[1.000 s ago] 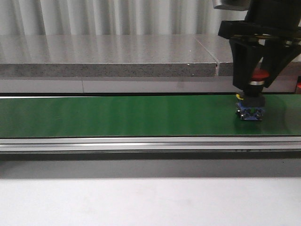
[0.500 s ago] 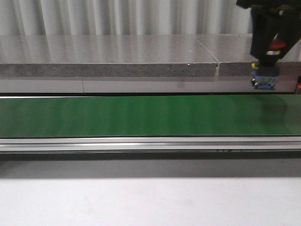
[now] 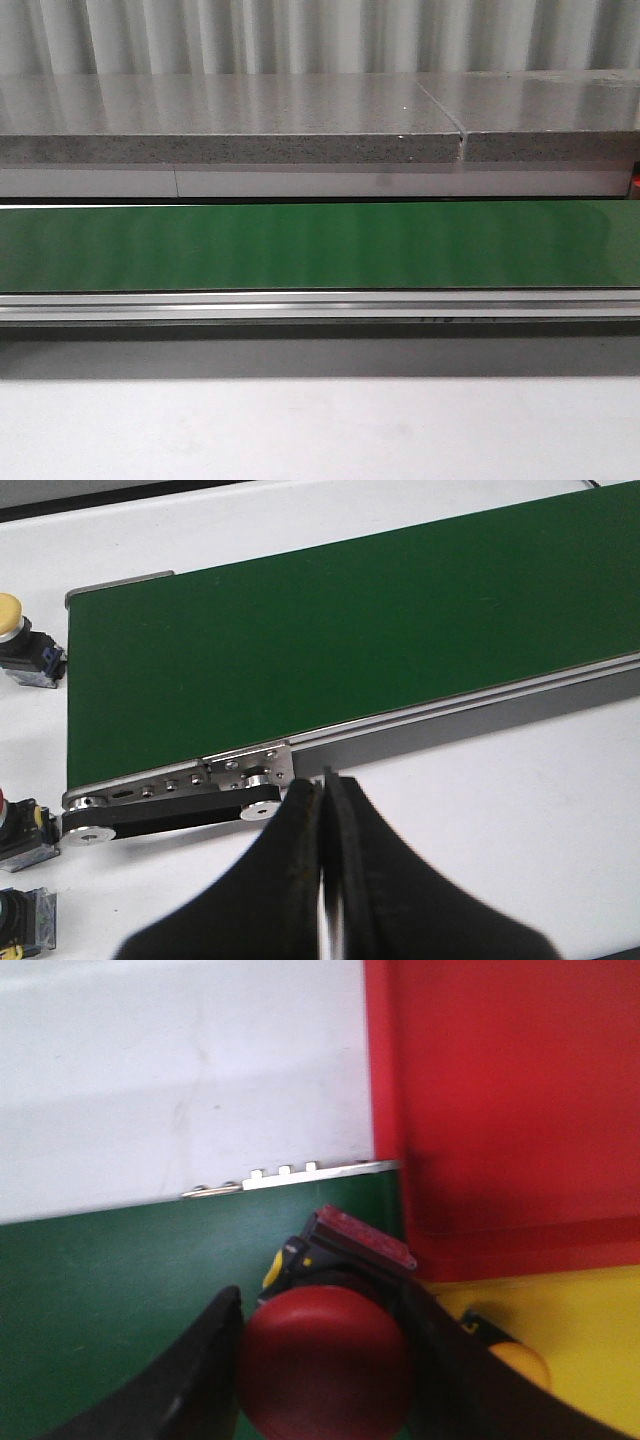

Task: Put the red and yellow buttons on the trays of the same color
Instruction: 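Lower the red button into the red tray and open the right gripper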

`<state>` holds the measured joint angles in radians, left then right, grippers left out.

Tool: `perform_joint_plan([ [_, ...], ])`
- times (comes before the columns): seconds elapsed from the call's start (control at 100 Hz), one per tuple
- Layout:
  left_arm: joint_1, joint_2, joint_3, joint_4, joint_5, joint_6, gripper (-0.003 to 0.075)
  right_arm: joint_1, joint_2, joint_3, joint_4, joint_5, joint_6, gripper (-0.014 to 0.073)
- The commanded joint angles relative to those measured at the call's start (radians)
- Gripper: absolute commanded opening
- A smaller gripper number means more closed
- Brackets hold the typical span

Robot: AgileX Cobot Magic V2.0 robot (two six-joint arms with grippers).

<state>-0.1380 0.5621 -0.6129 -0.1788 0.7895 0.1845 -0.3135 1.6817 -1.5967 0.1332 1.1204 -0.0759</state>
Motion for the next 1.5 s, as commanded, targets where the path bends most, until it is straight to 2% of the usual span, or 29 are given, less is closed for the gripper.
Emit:
perform_joint_plan([
  [0.0,-0.005,0.004,-0.029,-0.015,-0.064,-0.010,-0.0020,-0.049,-0.041,-0.034,-0.002,-0.052,0.000,0.0131],
  [0.18,-0.005,0.004,-0.029,-0.015,-0.064,-0.010,-0.0020,-0.108,-0.001,-0.041,-0.002,-0.083,0.000,0.0131],
  [0.65,-0.005,0.004,-0.029,-0.015,-0.064,-0.010,-0.0020,-0.110,0.237,-0.226,0.058,-0.073,0.000,0.0131],
  [1.18,-0.005,0.004,-0.029,-0.015,-0.064,-0.010,-0.0020,-0.110,0.394,-0.237,0.062,-0.161,0.000,0.0139],
  [1.25,-0.005,0.004,-0.029,-0.015,-0.064,-0.010,-0.0020,-0.110,0.402,-0.237,0.063,-0.159,0.000,0.0209],
  [1.4,-0.005,0.004,-0.029,-0.015,-0.064,-0.010,-0.0020,-0.110,0.400,-0.237,0.069,-0.171,0.000,0.0491],
  [1.44,-0.005,0.004,-0.029,-0.015,-0.064,-0.010,-0.0020,-0.110,0.398,-0.237,0.069,-0.172,0.000,0.0528],
  [1.49,-0.005,0.004,-0.029,-0.015,-0.064,-0.010,-0.0020,-0.110,0.392,-0.237,0.069,-0.173,-0.002,0.0531],
])
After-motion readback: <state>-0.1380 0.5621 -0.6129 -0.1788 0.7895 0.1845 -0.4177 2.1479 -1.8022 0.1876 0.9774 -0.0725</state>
